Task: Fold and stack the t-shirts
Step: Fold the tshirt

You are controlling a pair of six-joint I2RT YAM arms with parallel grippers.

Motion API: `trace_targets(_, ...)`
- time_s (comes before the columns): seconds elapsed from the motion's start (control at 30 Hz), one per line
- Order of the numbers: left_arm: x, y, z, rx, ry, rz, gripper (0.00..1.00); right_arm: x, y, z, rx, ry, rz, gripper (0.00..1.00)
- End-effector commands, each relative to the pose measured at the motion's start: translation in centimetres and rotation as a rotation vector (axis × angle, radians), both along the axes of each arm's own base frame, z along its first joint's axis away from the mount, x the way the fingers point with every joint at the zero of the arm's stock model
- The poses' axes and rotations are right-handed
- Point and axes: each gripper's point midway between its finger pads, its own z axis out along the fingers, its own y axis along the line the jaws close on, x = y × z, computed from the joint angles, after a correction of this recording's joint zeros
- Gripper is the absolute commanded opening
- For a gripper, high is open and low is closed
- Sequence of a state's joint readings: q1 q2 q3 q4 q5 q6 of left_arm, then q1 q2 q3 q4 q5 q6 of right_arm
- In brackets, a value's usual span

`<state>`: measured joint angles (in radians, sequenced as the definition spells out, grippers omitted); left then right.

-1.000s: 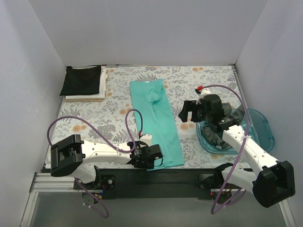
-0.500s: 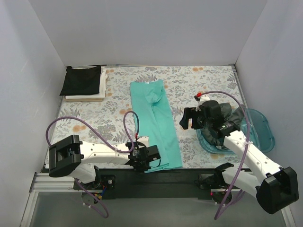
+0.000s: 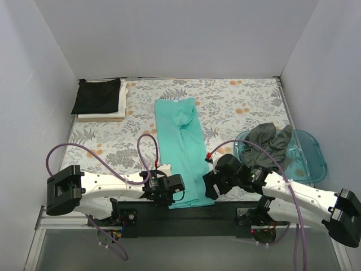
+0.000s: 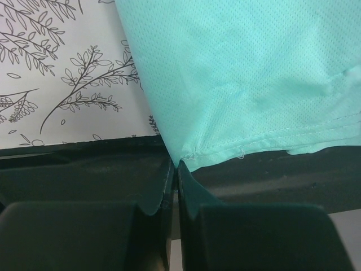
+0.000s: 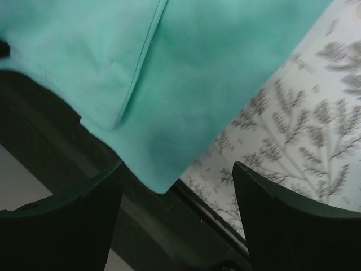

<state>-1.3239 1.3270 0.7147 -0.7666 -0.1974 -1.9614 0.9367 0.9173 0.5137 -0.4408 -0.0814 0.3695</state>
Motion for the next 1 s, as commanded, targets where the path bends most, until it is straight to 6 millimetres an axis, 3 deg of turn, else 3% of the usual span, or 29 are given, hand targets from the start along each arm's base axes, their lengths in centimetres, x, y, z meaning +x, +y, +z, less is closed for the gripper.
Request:
trace_targets(0.0, -0.2, -0.5, 0.5, -0.051, 0.013, 0.014, 0.0, -3.8, 0.2, -1.3, -0.023, 0.063, 0.101, 0.82)
trace_targets(0.27, -0.4, 0.0, 0.1, -0.035, 0.024, 0.036, 0.0, -6.4, 0.3, -2.9, -0.112, 0.071, 0.192, 0.77)
trace_targets(0.5, -0.3, 0.0, 0.1, -0.024, 0.019, 0.032, 0.0, -5.5, -0.7, -3.9, -0.194, 0.029, 0.161, 0.64)
trace_targets(0.6, -0.2, -0.2, 0.3, -0.035, 0.013, 0.032, 0.0, -5.3, -0.7, -4.2, -0.213, 0.027, 0.157, 0.51)
trace_targets(0.63, -0.2, -0.3, 0.3, -0.039, 0.012, 0.03, 0.0, -5.0, -0.7, -4.3, -0.223, 0.014, 0.147, 0.39)
trace_targets(0.83, 0.4, -0.7, 0.9, -0.043, -0.015, 0.031, 0.0, -3.3, 0.0, -3.6, -0.237, -0.054, 0.124, 0.02)
trace_targets(0.97, 2.1, -1.3, 2.6, -0.048, -0.096, 0.039, 0.0, -1.5, 1.0, -1.5, -0.209, -0.145, 0.094, 0.01)
